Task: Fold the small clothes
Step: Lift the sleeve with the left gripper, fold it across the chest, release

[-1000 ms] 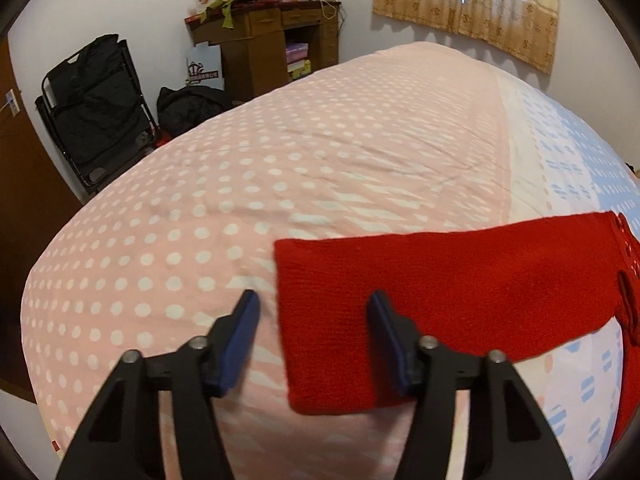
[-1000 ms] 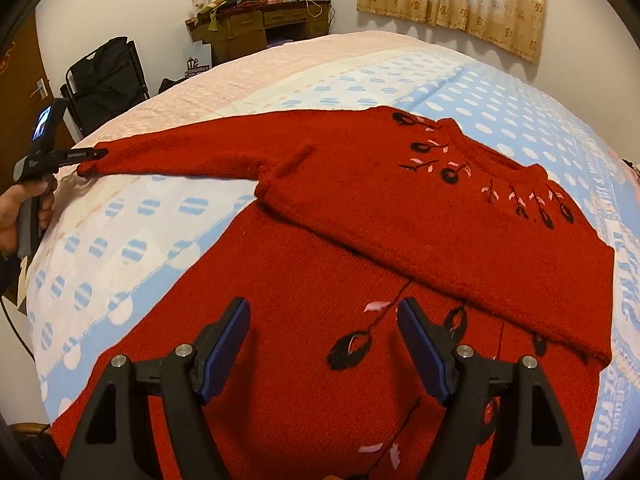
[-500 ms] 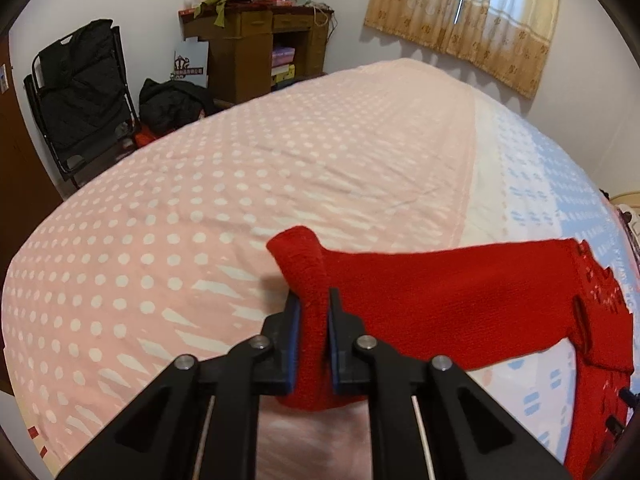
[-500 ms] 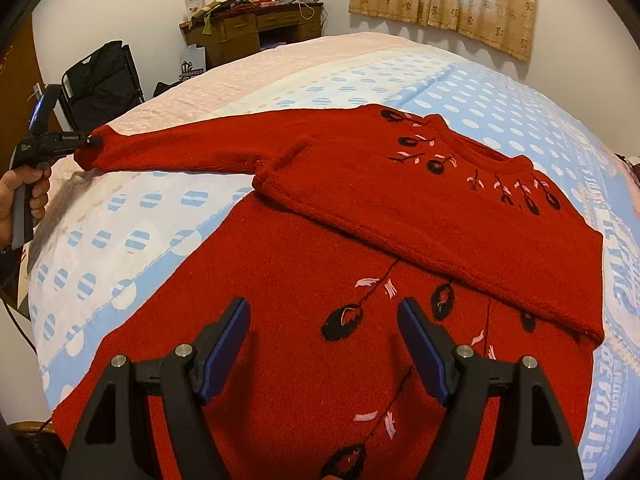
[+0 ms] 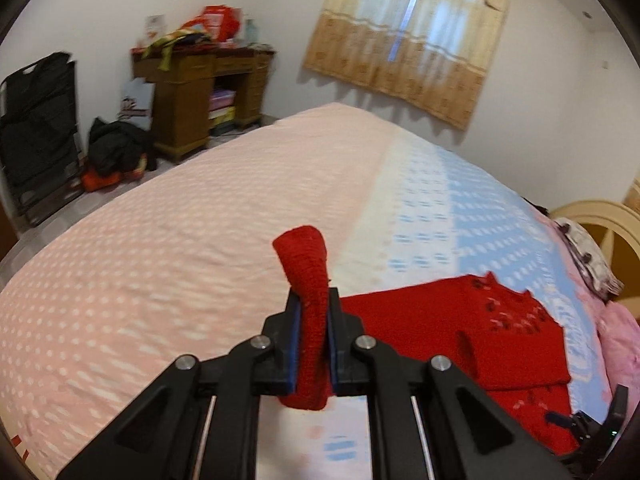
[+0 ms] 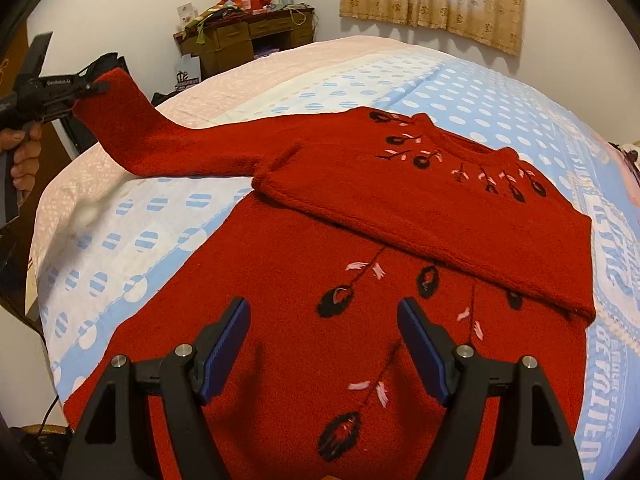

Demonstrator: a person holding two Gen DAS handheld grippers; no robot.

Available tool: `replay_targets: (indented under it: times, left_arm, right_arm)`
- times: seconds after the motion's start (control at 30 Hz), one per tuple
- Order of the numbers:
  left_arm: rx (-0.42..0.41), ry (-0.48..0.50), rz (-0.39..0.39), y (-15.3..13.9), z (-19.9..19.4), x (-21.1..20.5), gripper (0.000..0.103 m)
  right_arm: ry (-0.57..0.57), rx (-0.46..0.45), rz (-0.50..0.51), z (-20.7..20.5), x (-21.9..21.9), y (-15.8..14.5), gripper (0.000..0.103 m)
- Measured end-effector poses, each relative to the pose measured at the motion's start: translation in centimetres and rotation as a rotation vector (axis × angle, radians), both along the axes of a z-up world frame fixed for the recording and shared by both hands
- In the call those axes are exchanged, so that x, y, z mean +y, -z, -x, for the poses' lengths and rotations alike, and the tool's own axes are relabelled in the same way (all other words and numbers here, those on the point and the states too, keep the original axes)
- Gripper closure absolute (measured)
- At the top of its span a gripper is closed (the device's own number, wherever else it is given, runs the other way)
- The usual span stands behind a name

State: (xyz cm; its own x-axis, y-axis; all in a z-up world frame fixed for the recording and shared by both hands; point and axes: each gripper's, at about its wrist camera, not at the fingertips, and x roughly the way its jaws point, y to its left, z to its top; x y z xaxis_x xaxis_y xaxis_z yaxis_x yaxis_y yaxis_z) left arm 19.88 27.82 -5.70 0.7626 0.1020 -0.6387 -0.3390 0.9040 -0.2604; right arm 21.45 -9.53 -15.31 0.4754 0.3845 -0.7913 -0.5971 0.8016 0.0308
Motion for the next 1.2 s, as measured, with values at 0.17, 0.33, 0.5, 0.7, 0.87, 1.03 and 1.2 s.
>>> replay_targets:
  times: [0.17,0.33,0.5,0.7,0.87,1.03,1.2]
  left_arm:
    - [-0.034,0.093,-0.009,-1.7,-1.2,-3.8,0.091]
    - [-0.071,0.163,0.011,-3.6,-2.2,-6.8,0.092]
    - [-0.103,0.210,0.022,-5.1,-2.9,-9.2,0.092]
    - [-0.133,0.258,0.040,-6.5,-4.2,-11.9,0.092]
    - [-0.150,0.301,0.040,-7.5,-5.1,-14.7,0.092]
    - [-0.165,0.340,0.040,-8.4,-6.0,-17.0,0.092]
    - [-0.181,0.386,0.039,-9.3,-7.0,-19.9,0.092]
  right_arm:
    - [0.025,-0.003,-0.007,0.2,-1.5,-0.6,0.026]
    - [0.054,-0.010,-0.006,0.4,-3.5,-1.1,0.026]
    - [0.096,0.000,-0.019,0.7,-5.9,-0.9,0.026]
    - [0.127,0.005,-0.021,1.3,-7.9,-0.3,0.026]
    - [0.146,0.000,-0.017,1.7,-8.9,0.2,0.026]
    - [0.146,0.000,-0.019,2.1,-9.3,0.6,0.026]
    - [0.159,0.006,-0.038,2.2,-10.1,0.8,0.026]
